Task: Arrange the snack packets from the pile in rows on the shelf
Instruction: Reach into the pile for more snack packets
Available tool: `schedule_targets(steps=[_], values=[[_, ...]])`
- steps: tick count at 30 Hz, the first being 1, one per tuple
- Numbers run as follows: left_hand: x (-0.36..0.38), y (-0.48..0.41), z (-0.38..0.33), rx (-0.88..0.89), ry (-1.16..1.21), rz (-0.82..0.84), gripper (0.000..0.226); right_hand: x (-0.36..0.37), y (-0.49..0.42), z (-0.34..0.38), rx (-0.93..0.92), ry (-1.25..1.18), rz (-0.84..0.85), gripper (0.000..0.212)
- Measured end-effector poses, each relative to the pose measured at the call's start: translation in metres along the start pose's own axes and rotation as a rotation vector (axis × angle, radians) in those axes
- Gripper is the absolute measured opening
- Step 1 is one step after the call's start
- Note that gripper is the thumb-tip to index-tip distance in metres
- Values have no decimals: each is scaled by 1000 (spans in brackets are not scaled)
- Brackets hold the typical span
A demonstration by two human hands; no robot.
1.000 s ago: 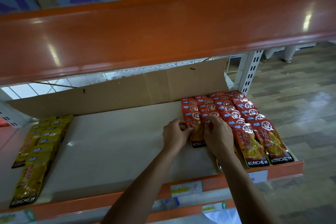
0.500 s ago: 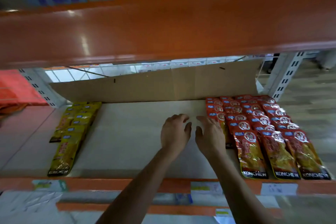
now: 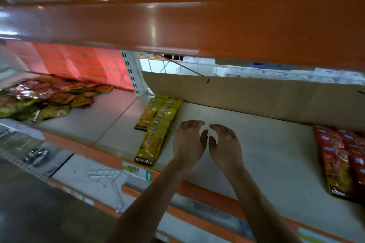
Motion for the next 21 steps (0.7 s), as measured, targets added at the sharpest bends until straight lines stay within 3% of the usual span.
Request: schedule_targets(steps=[11, 21], values=[[-83, 1, 186, -69, -139, 3, 36, 137, -20, 160, -123, -17, 95, 36], [-132, 32, 364, -371, -216, 91, 51, 261, -23, 285, -290, 102, 246, 44]])
Point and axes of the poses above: each hand's wrist, its own y-axis away from the middle knuckle, its own x-axis out of the palm, z = x × y, the point moved 10 cm from there along -y, towards the middle knuckle, and after that the axes turned 12 degrees about x, right-handed, at the moved point
